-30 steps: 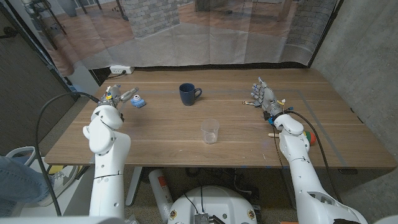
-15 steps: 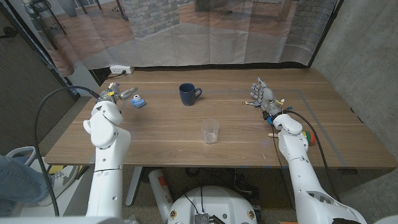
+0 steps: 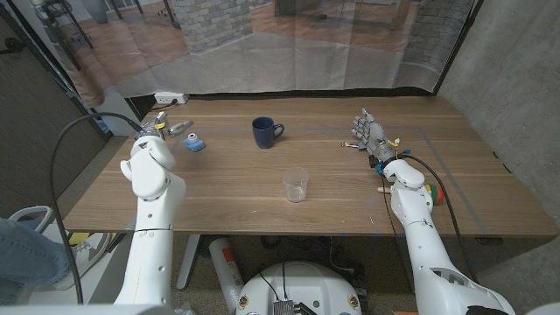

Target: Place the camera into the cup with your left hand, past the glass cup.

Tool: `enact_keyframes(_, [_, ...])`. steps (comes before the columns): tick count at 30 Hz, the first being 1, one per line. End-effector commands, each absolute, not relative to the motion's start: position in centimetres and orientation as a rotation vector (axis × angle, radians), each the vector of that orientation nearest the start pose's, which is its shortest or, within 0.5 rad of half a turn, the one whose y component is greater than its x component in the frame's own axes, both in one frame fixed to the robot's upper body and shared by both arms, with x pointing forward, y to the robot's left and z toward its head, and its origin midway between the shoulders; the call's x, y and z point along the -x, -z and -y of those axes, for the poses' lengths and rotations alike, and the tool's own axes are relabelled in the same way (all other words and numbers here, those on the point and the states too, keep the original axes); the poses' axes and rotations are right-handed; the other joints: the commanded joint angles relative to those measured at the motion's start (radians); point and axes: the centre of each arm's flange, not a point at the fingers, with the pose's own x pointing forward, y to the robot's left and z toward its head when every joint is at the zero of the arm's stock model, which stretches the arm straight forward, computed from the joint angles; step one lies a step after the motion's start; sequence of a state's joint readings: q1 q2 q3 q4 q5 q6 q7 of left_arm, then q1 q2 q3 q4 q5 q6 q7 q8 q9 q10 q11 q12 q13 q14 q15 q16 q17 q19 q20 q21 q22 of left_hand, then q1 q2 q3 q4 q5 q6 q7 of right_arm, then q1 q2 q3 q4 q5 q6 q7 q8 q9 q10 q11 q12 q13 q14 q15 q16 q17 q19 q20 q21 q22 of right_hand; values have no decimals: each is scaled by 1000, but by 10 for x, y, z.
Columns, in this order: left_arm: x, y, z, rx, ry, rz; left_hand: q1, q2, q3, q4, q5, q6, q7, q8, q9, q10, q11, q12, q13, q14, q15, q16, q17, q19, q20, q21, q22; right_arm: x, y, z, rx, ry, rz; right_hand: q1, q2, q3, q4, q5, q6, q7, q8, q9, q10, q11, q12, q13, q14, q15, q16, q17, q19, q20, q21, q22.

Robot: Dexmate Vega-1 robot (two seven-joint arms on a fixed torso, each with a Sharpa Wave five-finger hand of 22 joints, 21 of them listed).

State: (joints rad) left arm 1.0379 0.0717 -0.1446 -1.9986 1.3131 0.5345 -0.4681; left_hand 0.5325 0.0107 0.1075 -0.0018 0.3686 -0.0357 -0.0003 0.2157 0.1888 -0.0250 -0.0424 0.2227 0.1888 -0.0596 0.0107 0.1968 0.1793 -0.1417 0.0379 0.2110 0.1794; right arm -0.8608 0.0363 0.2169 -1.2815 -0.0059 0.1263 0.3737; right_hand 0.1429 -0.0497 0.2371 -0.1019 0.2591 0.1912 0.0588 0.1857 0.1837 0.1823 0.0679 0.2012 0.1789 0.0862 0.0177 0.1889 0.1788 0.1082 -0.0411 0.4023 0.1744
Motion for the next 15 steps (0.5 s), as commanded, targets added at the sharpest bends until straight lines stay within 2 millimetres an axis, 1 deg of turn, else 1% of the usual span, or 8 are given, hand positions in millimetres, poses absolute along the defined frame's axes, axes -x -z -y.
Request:
enact_keyframes(1, [-536,-47,-381,-1053,-643,25,26,-12,0,-18,10,-11,-13,0,2,0,6,1,2,-6,-4,-2,3,7,25,7,2,-665,38,275,-20,-177,557,-1,6,-4,1,6,4,-7,9,3,9,1,6,2,6,-1,6,4,11,-29,-5,3])
enact_keyframes(3, [-537,-49,-380,-1067,-646,23,33,-17,-1,-23,12,-12,-14,-1,3,-1,10,-1,2,-6,-2,-3,3,10,27,7,1,-665,38,275,-20,-177,558,-2,7,-4,1,7,4,-8,9,3,9,2,6,2,6,-2,6,4,12,-29,-5,3])
enact_keyframes(4, [-538,-50,-380,-1070,-646,20,40,-22,-2,-28,13,-15,-16,-3,3,-1,13,-1,3,-6,5,-3,3,13,37,7,1,-665,38,275,-20,-176,558,-2,7,-5,1,7,4,-7,9,3,9,2,6,2,6,-2,6,4,12,-29,-6,3])
enact_keyframes(6, [-538,-51,-379,-1081,-655,18,55,-32,-4,-40,16,-21,-19,-6,4,-3,20,-4,4,-5,6,-4,3,28,68,10,1,-665,38,274,-21,-177,559,-2,7,-5,1,7,5,-8,9,3,9,2,6,2,6,-1,6,4,13,-29,-7,3])
enact_keyframes(8, [-539,-52,-379,-1081,-662,11,64,-39,-6,-46,18,-21,-20,-6,4,-3,27,-4,4,-4,8,-4,4,39,87,12,1,-664,38,274,-20,-177,558,-2,7,-5,1,7,5,-8,9,3,9,2,6,2,6,-1,6,4,12,-28,-7,3])
enact_keyframes(10, [-540,-53,-380,-1076,-662,8,81,-51,-11,-58,22,-28,-25,-9,5,-4,29,-6,5,-3,11,-4,4,63,128,17,1,-664,38,273,-19,-176,558,-2,7,-5,1,7,5,-8,9,3,9,2,6,2,6,0,6,4,12,-28,-8,3])
enact_keyframes(13, [-541,-54,-382,-1071,-657,5,90,-60,-14,-65,25,-32,-30,-11,5,-6,36,-7,6,0,16,-3,5,77,153,19,2,-664,38,273,-17,-175,556,-2,7,-6,1,7,6,-9,9,3,9,2,6,2,7,0,6,5,13,-27,-9,3])
enact_keyframes(15, [-542,-55,-383,-1068,-658,7,96,-71,-21,-71,27,-37,-37,-12,6,-5,47,-7,7,7,21,0,6,95,168,22,2,-664,38,272,-17,-175,556,-2,7,-6,1,7,6,-9,10,3,10,2,6,2,7,1,6,5,13,-27,-9,3])
